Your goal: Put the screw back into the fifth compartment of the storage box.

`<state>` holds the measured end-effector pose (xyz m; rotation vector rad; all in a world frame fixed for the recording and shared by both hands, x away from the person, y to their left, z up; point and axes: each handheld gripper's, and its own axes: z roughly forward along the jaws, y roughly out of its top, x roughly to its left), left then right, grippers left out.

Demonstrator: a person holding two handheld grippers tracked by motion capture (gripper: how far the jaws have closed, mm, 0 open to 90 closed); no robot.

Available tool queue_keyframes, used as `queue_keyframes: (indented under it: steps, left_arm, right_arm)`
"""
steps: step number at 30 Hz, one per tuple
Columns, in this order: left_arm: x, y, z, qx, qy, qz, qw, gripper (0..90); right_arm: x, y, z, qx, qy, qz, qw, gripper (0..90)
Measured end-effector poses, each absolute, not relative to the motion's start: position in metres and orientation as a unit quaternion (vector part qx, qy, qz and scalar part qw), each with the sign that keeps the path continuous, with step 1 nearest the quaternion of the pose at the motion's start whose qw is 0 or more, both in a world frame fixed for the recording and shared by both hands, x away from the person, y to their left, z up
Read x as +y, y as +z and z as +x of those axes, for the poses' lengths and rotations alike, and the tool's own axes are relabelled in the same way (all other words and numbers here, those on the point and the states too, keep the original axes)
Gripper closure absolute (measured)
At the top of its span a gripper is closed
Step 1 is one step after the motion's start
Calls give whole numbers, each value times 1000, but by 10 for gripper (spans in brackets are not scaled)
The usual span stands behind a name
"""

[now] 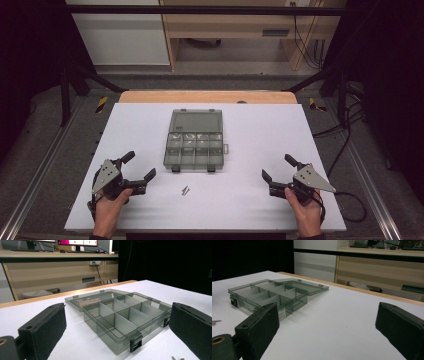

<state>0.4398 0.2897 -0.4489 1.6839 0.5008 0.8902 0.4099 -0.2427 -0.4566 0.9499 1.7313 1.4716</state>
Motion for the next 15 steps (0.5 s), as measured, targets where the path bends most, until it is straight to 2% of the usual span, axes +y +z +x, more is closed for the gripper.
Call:
queue_keyframes:
  steps: [9, 15]
  left_arm:
    - [284, -446, 435, 217, 375, 731, 527, 11]
    - [260, -430, 438, 224, 334, 766, 501, 16]
  right_arm:
    - [-245, -456, 409, 661, 561, 368, 336, 53]
    - [-246, -456, 412, 658, 556, 373, 344, 52]
